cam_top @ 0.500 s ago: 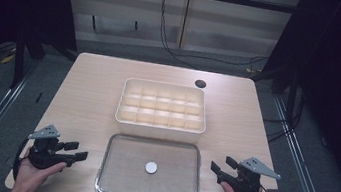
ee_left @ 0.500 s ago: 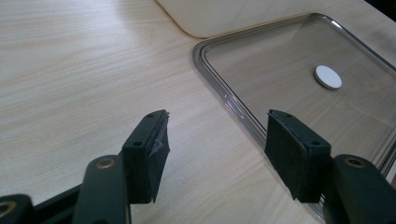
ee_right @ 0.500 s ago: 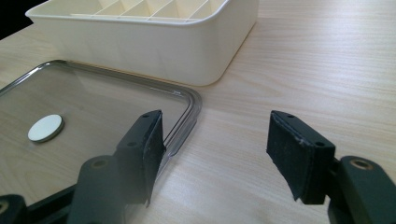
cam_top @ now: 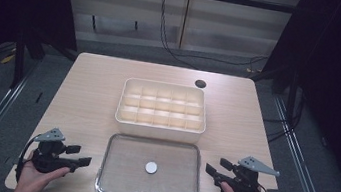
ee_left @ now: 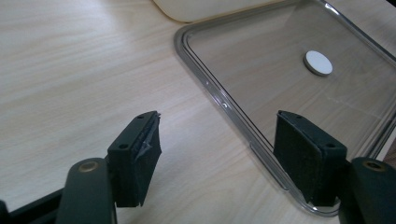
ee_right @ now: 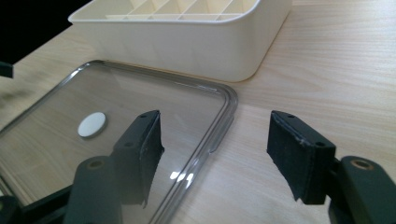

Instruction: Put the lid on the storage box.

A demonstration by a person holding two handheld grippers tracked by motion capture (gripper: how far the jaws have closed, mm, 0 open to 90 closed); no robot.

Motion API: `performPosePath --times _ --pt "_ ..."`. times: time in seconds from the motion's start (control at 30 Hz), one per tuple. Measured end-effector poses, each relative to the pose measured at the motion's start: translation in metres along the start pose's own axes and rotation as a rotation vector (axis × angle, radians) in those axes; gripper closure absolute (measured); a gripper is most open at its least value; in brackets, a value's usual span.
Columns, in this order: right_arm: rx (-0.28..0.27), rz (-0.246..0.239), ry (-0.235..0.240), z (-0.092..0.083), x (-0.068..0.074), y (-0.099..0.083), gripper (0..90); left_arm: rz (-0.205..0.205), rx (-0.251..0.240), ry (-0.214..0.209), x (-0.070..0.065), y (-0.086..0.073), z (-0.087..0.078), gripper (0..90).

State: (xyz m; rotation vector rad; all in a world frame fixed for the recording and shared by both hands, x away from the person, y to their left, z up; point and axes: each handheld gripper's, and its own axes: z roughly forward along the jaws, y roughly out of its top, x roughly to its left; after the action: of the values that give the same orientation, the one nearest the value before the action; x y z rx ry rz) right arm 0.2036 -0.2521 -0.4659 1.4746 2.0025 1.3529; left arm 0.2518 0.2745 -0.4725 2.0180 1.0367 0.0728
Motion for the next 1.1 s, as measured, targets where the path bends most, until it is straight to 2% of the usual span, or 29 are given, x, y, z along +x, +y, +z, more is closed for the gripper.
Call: performPosePath --times 0.07,0.17,0.23,0.33,0.4,0.5,0.53,0.57,0.63,0.67,0.73,0.77,0.87,0.93,1.03,1.1 --pt "-0.008 0.006 -0.001 0.0 0.002 0.003 36.8 0.012 0.007 -0.011 -0.002 0.002 0.004 31.7" --pt "0.023 0.012 0.014 0.001 0.006 0.012 36.5 0.033 0.01 -0.018 -0.006 0.009 0.008 32.6" --pt "0.037 -0.004 -0.004 0.003 0.008 0.018 33.5 0.075 0.014 -0.005 -0.009 0.016 0.012 38.5" --pt "0.04 0.015 0.003 0.006 0.01 0.028 30.7 0.04 -0.014 -0.026 -0.01 0.026 0.018 39.1" --pt "0.048 0.005 -0.009 0.009 0.01 0.033 30.0 0.051 -0.015 -0.025 -0.01 0.034 0.022 39.8" --pt "0.06 0.009 -0.015 0.014 0.009 0.037 30.0 0.045 -0.015 -0.04 -0.01 0.04 0.024 43.3" --pt "0.076 0.006 -0.021 0.021 0.009 0.04 30.2 0.025 -0.011 -0.029 -0.008 0.041 0.026 41.9" --pt "0.092 0.007 -0.021 0.025 0.008 0.041 31.4 0.018 -0.013 -0.046 -0.006 0.04 0.028 41.6" --pt "0.113 0.001 -0.028 0.029 0.007 0.041 32.0 0.009 -0.006 -0.046 -0.004 0.037 0.03 43.2" --pt "0.139 -0.012 -0.048 0.037 0.004 0.039 32.1 0.007 0.035 -0.038 -0.001 0.033 0.034 41.8" --pt "0.148 0.004 -0.047 0.044 0.001 0.035 32.0 0.011 0.041 -0.034 0.001 0.029 0.037 41.6" --pt "0.154 0.002 -0.043 0.046 0.001 0.032 31.8 -0.005 0.043 -0.043 0.002 0.028 0.038 40.5" --pt "0.171 0.005 -0.03 0.05 0.0 0.027 32.1 -0.017 0.05 -0.026 0.004 0.025 0.04 39.2" --pt "0.176 0.0 -0.026 0.052 -0.002 0.024 36.4 -0.028 0.055 -0.031 0.003 0.024 0.043 41.2" --pt "0.181 0.004 -0.027 0.055 -0.003 0.019 41.2 0.002 0.074 -0.025 -0.003 0.023 0.047 44.2" --pt "0.204 0.0 -0.028 0.059 -0.002 0.015 42.3 0.014 0.089 -0.021 -0.005 0.022 0.05 44.5"
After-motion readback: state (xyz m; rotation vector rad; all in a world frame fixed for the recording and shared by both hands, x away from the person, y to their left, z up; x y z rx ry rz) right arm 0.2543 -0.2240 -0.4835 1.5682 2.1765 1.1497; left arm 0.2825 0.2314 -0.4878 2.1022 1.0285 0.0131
